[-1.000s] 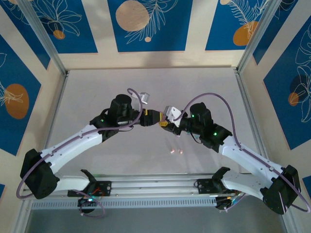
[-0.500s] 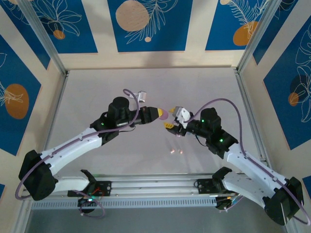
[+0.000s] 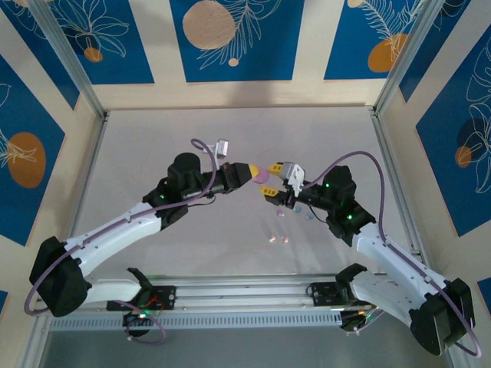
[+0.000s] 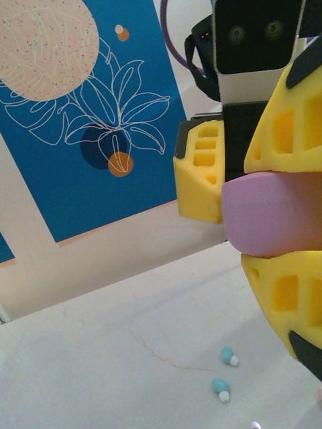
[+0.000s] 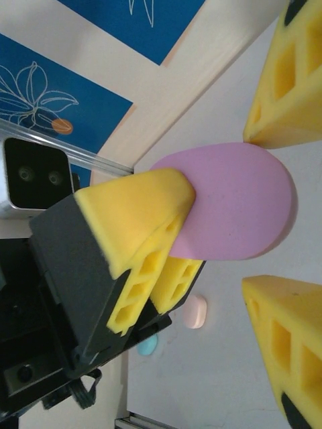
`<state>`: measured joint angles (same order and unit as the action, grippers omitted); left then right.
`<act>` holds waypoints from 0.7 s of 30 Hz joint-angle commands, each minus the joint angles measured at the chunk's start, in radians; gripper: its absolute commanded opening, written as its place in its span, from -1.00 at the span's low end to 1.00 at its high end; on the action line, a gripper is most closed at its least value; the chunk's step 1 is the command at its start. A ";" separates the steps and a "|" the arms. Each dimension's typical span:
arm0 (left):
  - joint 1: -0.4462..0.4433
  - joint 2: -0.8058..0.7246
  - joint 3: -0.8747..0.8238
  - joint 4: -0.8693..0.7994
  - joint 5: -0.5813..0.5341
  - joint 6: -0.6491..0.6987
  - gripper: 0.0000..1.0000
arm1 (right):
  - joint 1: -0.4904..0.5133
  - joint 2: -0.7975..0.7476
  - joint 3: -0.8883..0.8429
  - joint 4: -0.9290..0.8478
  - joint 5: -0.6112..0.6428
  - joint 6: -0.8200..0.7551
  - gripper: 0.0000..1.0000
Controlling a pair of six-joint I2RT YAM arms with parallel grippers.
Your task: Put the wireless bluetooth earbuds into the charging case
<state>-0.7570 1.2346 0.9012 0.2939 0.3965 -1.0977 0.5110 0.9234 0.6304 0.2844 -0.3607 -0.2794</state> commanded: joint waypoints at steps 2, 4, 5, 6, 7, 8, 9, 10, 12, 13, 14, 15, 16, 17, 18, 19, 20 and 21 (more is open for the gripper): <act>0.001 -0.011 0.016 0.047 0.036 -0.013 -0.93 | -0.003 0.026 0.053 0.043 -0.055 0.014 -0.04; 0.001 -0.012 0.016 0.044 0.037 -0.013 -0.92 | -0.005 0.030 0.054 0.057 -0.071 0.021 -0.05; 0.002 -0.013 0.013 0.044 0.037 -0.013 -0.92 | -0.005 0.031 0.055 0.060 -0.079 0.027 -0.05; 0.002 -0.013 0.012 0.044 0.034 -0.012 -0.92 | -0.005 0.032 0.056 0.062 -0.081 0.032 -0.04; 0.001 -0.012 0.007 0.044 0.031 -0.012 -0.92 | -0.005 0.034 0.057 0.062 -0.082 0.033 -0.04; 0.002 -0.014 0.005 0.046 0.031 -0.013 -0.92 | -0.006 0.034 0.057 0.061 -0.081 0.034 -0.06; 0.001 -0.013 0.006 0.048 0.032 -0.014 -0.92 | -0.007 0.034 0.057 0.059 -0.081 0.034 -0.09; 0.001 -0.015 0.005 0.047 0.033 -0.012 -0.91 | -0.009 0.034 0.056 0.056 -0.084 0.034 -0.14; 0.001 -0.015 0.005 0.044 0.032 -0.009 -0.90 | -0.012 0.034 0.058 0.053 -0.098 0.041 -0.21; 0.001 -0.016 0.004 0.042 0.032 -0.007 -0.88 | -0.015 0.032 0.059 0.050 -0.108 0.046 -0.23; 0.001 -0.016 0.005 0.040 0.031 -0.004 -0.85 | -0.017 0.032 0.063 0.040 -0.123 0.047 -0.26; 0.001 -0.017 0.005 0.038 0.029 0.004 -0.79 | -0.020 0.034 0.069 0.024 -0.140 0.046 -0.29; 0.001 -0.017 0.006 0.035 0.031 0.013 -0.72 | -0.021 0.035 0.078 0.001 -0.160 0.046 -0.31; 0.002 -0.018 0.007 0.031 0.033 0.026 -0.60 | -0.022 0.038 0.088 -0.023 -0.185 0.046 -0.33; 0.002 -0.020 0.009 0.021 0.034 0.042 -0.41 | -0.023 0.040 0.097 -0.049 -0.202 0.046 -0.34; 0.001 -0.025 0.011 0.007 0.031 0.070 -0.18 | -0.023 0.043 0.107 -0.078 -0.220 0.050 -0.37; 0.002 -0.035 0.014 -0.008 0.030 0.108 -0.06 | -0.025 0.045 0.118 -0.109 -0.236 0.054 -0.37; 0.001 -0.043 0.016 -0.026 0.025 0.148 0.00 | -0.026 0.048 0.127 -0.134 -0.244 0.061 -0.38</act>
<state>-0.7567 1.2259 0.9016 0.2970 0.4118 -1.0458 0.4805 0.9703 0.7040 0.2260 -0.4999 -0.2440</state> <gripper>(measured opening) 0.476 0.362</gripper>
